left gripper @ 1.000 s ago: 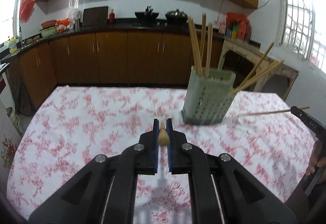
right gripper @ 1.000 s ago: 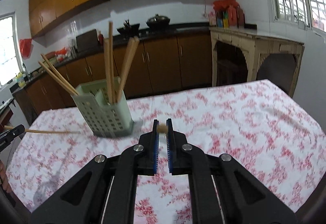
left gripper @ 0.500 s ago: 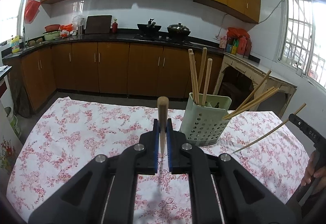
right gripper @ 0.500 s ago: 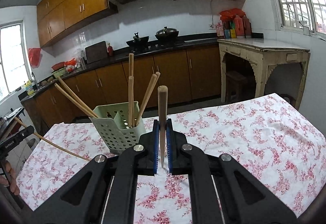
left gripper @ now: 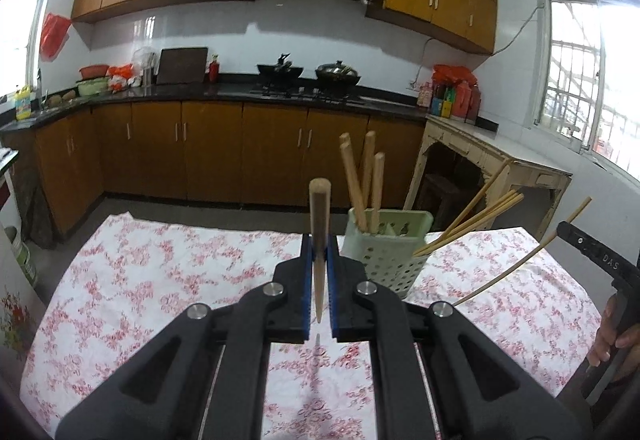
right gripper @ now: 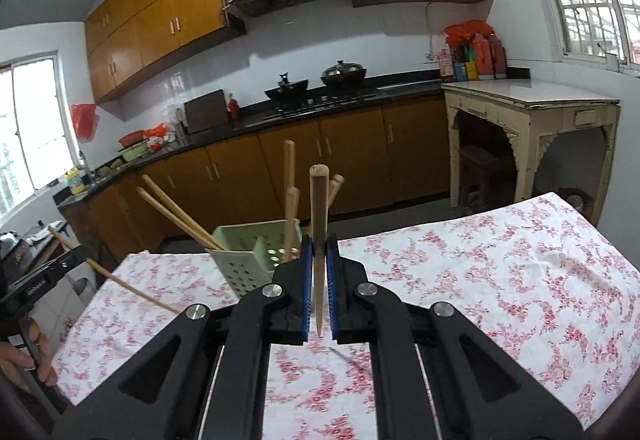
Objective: Organize utensils
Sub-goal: 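Lift both held chopsticks upright and carry them above the green holder, then lower the chopsticks into the green holder and open both tools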
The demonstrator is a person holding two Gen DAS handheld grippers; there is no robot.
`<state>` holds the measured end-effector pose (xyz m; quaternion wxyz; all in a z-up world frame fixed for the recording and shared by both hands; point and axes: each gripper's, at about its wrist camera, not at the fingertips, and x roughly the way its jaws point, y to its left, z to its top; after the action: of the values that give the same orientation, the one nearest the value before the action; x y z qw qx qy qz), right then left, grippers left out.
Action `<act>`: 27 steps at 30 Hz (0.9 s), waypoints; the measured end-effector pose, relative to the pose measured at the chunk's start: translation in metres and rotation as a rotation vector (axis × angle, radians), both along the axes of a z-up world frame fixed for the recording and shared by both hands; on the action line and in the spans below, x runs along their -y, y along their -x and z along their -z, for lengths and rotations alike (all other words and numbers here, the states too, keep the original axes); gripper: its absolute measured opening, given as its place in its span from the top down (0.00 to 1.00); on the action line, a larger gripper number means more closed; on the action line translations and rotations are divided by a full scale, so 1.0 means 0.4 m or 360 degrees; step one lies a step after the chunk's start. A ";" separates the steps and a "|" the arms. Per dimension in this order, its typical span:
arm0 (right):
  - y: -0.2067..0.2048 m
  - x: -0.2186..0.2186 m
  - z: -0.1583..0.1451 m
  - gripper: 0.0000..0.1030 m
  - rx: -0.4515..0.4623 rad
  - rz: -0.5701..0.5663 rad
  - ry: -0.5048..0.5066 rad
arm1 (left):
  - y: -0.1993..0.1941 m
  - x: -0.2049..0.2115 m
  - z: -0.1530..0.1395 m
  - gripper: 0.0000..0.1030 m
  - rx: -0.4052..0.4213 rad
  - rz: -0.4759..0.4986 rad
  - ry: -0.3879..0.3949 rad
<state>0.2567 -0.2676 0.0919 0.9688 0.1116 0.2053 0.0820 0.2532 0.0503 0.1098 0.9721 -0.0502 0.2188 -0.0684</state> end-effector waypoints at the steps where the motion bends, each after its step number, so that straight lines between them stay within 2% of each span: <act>1: 0.005 -0.001 -0.010 0.93 0.0007 -0.0020 -0.0010 | 0.005 0.006 -0.011 0.92 0.0013 0.0010 -0.0003; 8: 0.020 -0.014 -0.085 0.93 0.0099 -0.0112 -0.0076 | 0.018 0.065 -0.097 0.92 0.0120 0.0091 -0.0012; 17: -0.020 -0.050 -0.190 0.93 0.0274 -0.0130 -0.0071 | -0.008 0.155 -0.234 0.92 0.0296 0.0162 -0.0020; 22: -0.066 -0.074 -0.216 0.93 0.0328 -0.0079 -0.0014 | -0.062 0.179 -0.281 0.93 0.0358 0.0105 -0.0008; 27: -0.113 -0.089 -0.203 0.93 0.0303 -0.0065 0.0009 | -0.128 0.187 -0.294 0.93 0.0414 0.0007 0.0005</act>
<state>0.3019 -0.2322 0.1731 0.9824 0.0964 0.1149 0.1112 0.3045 -0.0246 0.2272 0.9920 -0.0420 0.0910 -0.0767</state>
